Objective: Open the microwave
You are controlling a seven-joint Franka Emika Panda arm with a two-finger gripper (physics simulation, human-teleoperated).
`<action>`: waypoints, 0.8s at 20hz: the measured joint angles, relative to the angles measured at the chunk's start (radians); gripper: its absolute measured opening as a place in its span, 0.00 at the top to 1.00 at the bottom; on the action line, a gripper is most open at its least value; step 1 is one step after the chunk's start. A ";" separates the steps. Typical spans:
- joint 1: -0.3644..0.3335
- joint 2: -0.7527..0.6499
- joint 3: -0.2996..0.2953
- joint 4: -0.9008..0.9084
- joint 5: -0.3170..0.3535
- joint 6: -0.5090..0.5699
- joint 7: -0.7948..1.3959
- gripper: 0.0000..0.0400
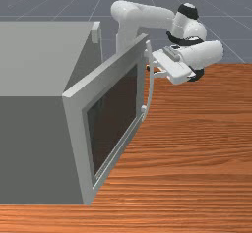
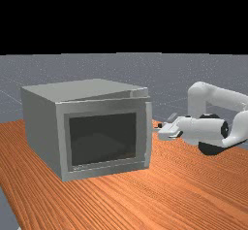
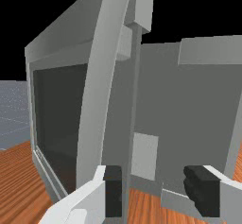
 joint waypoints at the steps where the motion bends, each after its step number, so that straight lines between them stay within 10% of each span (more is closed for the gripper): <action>1: -0.003 0.002 -0.011 0.021 -0.014 -0.040 0.004 0.40; 4: 0.074 -0.024 -0.025 -0.002 0.006 0.031 -0.024 0.07; 10: 0.091 -0.026 -0.069 0.070 -0.039 -0.092 -0.021 0.00; 13: 0.213 -0.032 -0.042 -0.031 0.014 0.088 -0.042 0.00; 16: 0.247 -0.027 -0.072 0.017 -0.009 0.012 -0.028 0.00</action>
